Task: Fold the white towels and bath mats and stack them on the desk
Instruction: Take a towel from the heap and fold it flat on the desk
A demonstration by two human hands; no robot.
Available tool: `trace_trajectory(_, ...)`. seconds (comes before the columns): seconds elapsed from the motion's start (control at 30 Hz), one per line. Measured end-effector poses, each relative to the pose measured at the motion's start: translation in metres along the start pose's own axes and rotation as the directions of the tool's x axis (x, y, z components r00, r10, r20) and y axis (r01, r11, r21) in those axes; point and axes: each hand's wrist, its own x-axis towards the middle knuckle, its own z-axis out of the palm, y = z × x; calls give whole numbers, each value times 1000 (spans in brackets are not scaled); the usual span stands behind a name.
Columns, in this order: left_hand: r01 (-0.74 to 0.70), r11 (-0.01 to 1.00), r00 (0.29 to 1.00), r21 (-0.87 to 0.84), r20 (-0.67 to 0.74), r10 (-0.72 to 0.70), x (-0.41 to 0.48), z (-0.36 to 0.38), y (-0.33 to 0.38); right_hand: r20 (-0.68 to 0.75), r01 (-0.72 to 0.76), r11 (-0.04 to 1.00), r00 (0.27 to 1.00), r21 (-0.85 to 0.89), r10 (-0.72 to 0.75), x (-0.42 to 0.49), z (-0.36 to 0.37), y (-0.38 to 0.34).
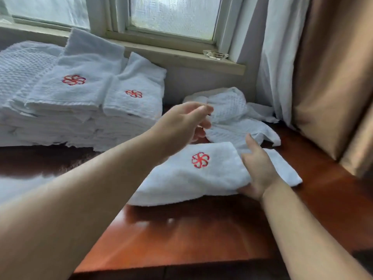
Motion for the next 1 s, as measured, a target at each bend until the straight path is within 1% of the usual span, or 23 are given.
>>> trace_trajectory(0.03,-45,978,999,204,14,44,-1,0,-14,-43,-30,998,999,-58,27,-2,-7,-2)
trace_trajectory(0.07,-90,914,996,395,38,82,-3,-2,-29,-100,-42,988,995,-148,28,-2,-11,-3)
trace_trajectory(0.1,-122,837,992,533,56,109,-6,-4,-43,-160,-45,968,987,-248,5,0,-13,-3)
trace_trajectory(0.13,-145,778,989,612,73,128,-9,-8,-54,-222,-39,938,974,-343,-41,2,-13,-2)
trace_trajectory(0.2,-171,723,985,669,93,147,-13,-14,-68,-285,-11,866,946,-500,-153,6,-11,-1)
trace_trajectory(0.27,-183,714,982,676,93,163,-16,-19,-76,-276,57,834,929,-548,-245,9,-13,-5)
trace_trajectory(0.33,-220,698,972,681,95,214,-17,-22,-77,-283,186,850,890,-492,-359,8,-21,-18)
trace_trajectory(0.4,-263,664,959,700,114,260,-13,-21,-74,-379,298,880,816,-369,-436,4,-37,-41)
trace_trajectory(0.43,-276,640,956,717,134,262,-10,-18,-73,-440,295,881,779,-371,-446,2,-48,-51)
trace_trajectory(0.47,-279,617,957,736,159,244,-6,-14,-74,-499,217,862,740,-459,-452,-1,-62,-59)
trace_trajectory(0.5,-274,593,961,757,188,204,-5,-8,-76,-537,48,789,707,-613,-460,-3,-76,-64)
trace_trajectory(0.53,-271,561,963,782,222,155,-4,-2,-81,-554,-159,643,683,-749,-476,-5,-89,-65)
trace_trajectory(0.57,-274,520,961,809,253,113,-5,4,-89,-545,-326,461,673,-825,-500,-6,-97,-62)
trace_trajectory(0.6,-277,489,959,827,268,91,-8,8,-99,-522,-392,346,682,-852,-513,-6,-104,-57)
trace_trajectory(0.63,-275,484,961,830,257,104,-12,10,-108,-507,-380,338,694,-861,-511,-5,-108,-52)
trace_trajectory(0.7,-259,518,965,815,201,166,-14,9,-117,-489,-291,416,697,-861,-525,-3,-119,-48)
trace_trajectory(0.77,-266,524,963,809,204,174,-11,8,-119,-502,-211,535,716,-818,-485,-6,-124,-50)
trace_trajectory(0.83,-282,527,959,802,214,187,-8,10,-114,-529,-141,676,743,-723,-411,-11,-130,-53)
trace_trajectory(0.9,-296,541,953,787,204,224,-6,13,-107,-542,-48,784,748,-619,-382,-17,-137,-58)
trace_trajectory(0.97,-323,561,943,762,212,255,-3,16,-101,-542,18,841,758,-541,-364,-23,-146,-64)
trace_trajectory(1.0,-340,571,939,748,229,258,-1,18,-99,-541,11,837,758,-547,-364,-24,-150,-68)
